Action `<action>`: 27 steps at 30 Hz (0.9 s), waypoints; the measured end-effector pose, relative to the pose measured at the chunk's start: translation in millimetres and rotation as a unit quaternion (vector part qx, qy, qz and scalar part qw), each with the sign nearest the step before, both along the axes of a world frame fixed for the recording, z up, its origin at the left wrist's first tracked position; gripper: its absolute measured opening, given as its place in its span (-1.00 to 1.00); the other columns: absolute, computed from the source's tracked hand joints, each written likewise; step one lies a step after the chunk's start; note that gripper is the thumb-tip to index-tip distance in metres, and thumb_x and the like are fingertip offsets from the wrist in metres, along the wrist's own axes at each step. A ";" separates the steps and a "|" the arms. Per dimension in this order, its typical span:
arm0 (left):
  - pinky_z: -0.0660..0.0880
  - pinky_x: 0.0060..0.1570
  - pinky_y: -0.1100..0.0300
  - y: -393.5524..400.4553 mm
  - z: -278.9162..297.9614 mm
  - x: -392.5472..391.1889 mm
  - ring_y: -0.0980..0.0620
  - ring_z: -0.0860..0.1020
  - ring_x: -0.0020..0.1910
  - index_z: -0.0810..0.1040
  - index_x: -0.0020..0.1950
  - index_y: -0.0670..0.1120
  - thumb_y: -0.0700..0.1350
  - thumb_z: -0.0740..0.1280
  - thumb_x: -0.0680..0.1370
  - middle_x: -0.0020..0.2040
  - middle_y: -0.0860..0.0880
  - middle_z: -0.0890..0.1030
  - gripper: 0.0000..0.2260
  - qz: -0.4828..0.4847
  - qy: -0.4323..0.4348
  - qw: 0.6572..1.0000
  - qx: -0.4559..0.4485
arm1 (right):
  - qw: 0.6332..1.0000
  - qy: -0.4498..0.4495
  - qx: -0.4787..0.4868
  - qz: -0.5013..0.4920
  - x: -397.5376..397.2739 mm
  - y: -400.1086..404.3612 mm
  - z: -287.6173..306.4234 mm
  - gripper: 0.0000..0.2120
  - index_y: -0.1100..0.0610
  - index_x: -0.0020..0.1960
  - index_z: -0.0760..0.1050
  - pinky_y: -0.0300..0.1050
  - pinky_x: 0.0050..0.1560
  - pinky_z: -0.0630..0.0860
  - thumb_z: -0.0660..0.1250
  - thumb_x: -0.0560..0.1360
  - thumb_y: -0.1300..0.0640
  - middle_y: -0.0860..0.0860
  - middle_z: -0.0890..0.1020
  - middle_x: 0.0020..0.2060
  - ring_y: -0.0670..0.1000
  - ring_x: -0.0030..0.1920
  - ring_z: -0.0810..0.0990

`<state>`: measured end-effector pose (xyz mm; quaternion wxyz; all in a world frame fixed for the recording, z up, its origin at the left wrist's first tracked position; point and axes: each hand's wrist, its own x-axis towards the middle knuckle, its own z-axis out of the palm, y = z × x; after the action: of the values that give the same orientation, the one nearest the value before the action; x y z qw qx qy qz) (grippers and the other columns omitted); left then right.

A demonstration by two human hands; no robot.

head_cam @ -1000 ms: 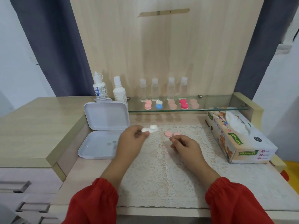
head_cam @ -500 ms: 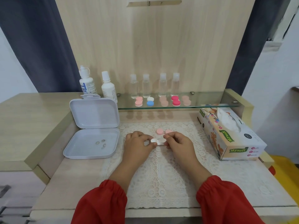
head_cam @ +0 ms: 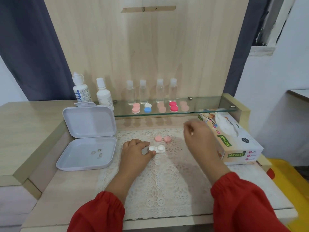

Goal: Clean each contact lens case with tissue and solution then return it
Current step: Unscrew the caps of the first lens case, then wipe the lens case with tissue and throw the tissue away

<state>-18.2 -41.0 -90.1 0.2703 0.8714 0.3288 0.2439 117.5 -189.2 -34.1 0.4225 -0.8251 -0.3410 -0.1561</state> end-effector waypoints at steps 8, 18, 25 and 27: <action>0.21 0.23 0.18 -0.2 1.0 1.0 0.03 0.27 0.27 0.59 0.22 0.09 0.17 0.20 0.58 0.22 0.03 0.51 -0.68 0.014 -0.009 1.000 -0.013 | 0.961 0.096 -0.132 -0.222 102.1 -37.1 6.4 -0.89 0.29 -0.15 0.54 -0.06 -0.23 0.36 0.23 0.44 0.31 0.26 0.56 -0.06 0.27 -0.07 0.53; 0.18 0.17 0.24 -2.6 4.1 -1.5 0.05 0.28 0.22 0.60 0.19 0.10 0.14 0.17 0.60 0.17 0.05 0.53 -0.71 0.004 -0.018 1.000 -0.020 | 0.973 0.080 -0.035 -0.214 101.1 -39.1 1.5 -0.82 0.15 -0.10 0.55 -0.05 -0.24 0.44 0.16 0.52 0.18 0.12 0.57 -0.13 0.15 -0.15 0.53; 0.20 0.18 0.21 -3.4 5.3 -1.6 0.04 0.29 0.22 0.60 0.20 0.08 0.12 0.16 0.61 0.17 0.03 0.53 -0.70 0.006 -0.024 0.999 -0.031 | 0.960 0.113 0.142 -0.215 72.7 -47.4 25.9 -0.79 0.21 0.18 0.31 0.03 -0.15 0.42 0.03 0.66 0.10 0.09 0.48 -0.10 0.10 -0.13 0.46; 0.21 0.18 0.20 -3.7 5.6 -1.7 0.03 0.29 0.22 0.60 0.20 0.08 0.12 0.15 0.61 0.17 0.03 0.53 -0.70 0.008 -0.024 0.999 -0.030 | 0.954 0.076 0.207 -0.202 64.2 -48.8 30.7 -0.77 0.23 0.19 0.31 -0.09 -0.17 0.34 0.03 0.67 0.10 0.05 0.47 -0.10 0.05 -0.13 0.45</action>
<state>-20.0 -44.7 -84.6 0.3025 0.8542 0.3363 0.2565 181.6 -238.0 -3.5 0.5685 -0.7804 -0.0947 -0.2425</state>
